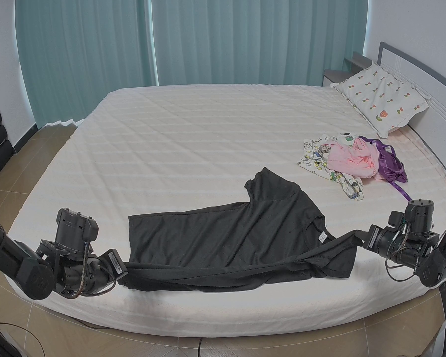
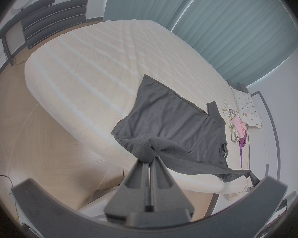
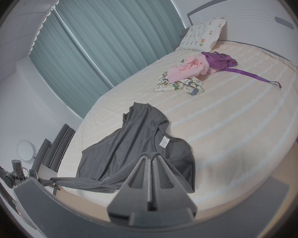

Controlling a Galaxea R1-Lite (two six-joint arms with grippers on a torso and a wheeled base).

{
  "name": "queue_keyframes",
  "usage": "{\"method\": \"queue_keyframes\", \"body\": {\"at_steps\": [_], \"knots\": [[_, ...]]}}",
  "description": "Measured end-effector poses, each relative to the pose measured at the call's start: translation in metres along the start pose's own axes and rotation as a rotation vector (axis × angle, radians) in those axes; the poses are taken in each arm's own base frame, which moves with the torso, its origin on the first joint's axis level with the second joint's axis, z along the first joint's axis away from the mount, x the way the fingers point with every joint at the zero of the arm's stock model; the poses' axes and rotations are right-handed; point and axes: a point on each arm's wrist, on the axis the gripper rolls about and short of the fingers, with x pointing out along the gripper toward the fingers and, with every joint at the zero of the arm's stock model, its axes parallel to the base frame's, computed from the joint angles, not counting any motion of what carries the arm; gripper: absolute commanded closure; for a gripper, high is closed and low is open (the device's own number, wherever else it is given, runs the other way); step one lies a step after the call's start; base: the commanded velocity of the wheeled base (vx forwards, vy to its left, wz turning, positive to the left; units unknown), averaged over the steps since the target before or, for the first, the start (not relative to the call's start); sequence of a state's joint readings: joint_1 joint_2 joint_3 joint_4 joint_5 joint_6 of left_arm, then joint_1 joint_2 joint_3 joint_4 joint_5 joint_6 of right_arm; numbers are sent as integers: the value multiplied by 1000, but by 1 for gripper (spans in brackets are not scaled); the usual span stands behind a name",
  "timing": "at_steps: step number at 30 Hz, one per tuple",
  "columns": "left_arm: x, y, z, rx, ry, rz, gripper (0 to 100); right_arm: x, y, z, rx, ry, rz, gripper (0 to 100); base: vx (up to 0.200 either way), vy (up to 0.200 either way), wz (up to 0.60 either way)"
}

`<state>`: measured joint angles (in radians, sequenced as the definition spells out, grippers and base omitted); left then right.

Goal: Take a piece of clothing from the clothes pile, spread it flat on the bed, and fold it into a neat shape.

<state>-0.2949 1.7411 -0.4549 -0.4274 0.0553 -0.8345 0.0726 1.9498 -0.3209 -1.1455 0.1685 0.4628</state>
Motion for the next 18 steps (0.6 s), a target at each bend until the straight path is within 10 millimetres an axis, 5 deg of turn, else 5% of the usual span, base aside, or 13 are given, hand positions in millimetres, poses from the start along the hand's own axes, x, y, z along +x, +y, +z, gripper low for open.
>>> {"method": "queue_keyframes", "body": {"at_steps": [18], "knots": [[-26,22,-22,8,213,71,100,-44,5,-8,-119,165,-7,100,0,0,0]]}}
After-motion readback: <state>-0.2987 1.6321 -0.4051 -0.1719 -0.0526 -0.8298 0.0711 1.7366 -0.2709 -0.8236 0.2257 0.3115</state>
